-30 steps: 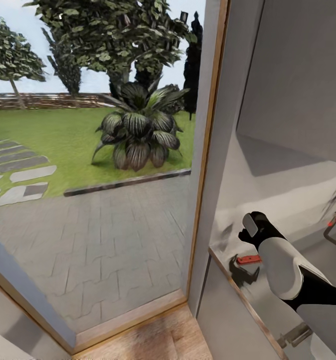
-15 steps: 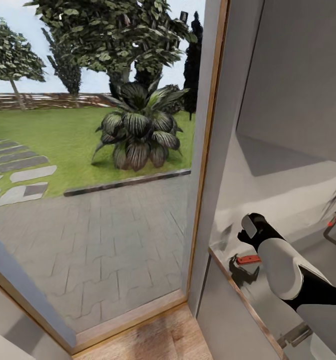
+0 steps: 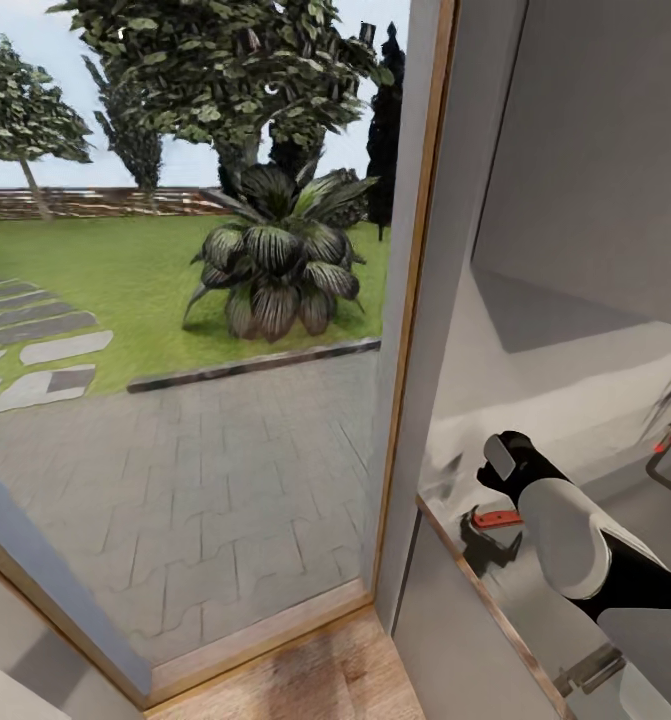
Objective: In the kitchen, take the Vidalia onion out of the sink, dice it on the chopping board with the paring knife, put the diced onion into the bowl on the countertop, then place both the paring knife and the chopping board into the sink.
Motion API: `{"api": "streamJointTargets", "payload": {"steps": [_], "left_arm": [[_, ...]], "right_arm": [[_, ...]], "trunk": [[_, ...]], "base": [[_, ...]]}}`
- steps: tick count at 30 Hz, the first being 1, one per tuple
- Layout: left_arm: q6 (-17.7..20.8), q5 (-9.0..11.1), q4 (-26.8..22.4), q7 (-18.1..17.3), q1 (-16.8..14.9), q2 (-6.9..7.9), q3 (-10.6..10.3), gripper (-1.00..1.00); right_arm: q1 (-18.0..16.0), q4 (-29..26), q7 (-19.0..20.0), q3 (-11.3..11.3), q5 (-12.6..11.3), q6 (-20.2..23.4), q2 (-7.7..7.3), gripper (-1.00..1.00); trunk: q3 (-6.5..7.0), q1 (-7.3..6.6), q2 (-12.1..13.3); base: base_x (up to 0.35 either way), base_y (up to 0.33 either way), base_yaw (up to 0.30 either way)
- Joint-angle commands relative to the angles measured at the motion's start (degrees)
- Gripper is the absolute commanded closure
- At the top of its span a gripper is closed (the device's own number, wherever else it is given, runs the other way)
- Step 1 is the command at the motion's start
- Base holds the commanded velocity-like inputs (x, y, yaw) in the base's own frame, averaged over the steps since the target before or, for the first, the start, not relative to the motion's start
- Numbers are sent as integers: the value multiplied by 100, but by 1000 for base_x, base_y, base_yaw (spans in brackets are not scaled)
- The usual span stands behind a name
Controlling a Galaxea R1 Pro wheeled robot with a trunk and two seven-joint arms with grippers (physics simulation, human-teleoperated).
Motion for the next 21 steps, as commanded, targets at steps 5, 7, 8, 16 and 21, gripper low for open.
{"api": "streamJointTargets", "payload": {"steps": [5, 7, 8, 16, 21], "left_arm": [[9, 39, 11, 3, -9, -2, -18, -100], [10, 41, 11, -1, -9, 0, -18, -100], [9, 40, 11, -2, -9, 1, -18, -100], [8, 40, 11, -4, -9, 51, -17, -100], [9, 40, 11, -5, -9, 73, -18, -100]], "right_arm": [[-6, -5, 3, -26, 43, 37, 0, -100], [-6, -5, 3, -24, 43, 37, 0, -100], [-6, -5, 3, -24, 43, 37, 0, -100], [-6, 120, 3, -24, 30, -57, 8, -100], [-6, 161, 3, -24, 32, -165, 9, -100]], "trunk": [[-12, 4, -13], [-12, 4, -13], [-12, 4, -13], [-12, 4, -13], [-15, 4, -13]], "base": [[-119, 0, 0], [-92, 0, 0], [-50, 0, 0], [-9, 0, 0], [0, 0, 0]]}}
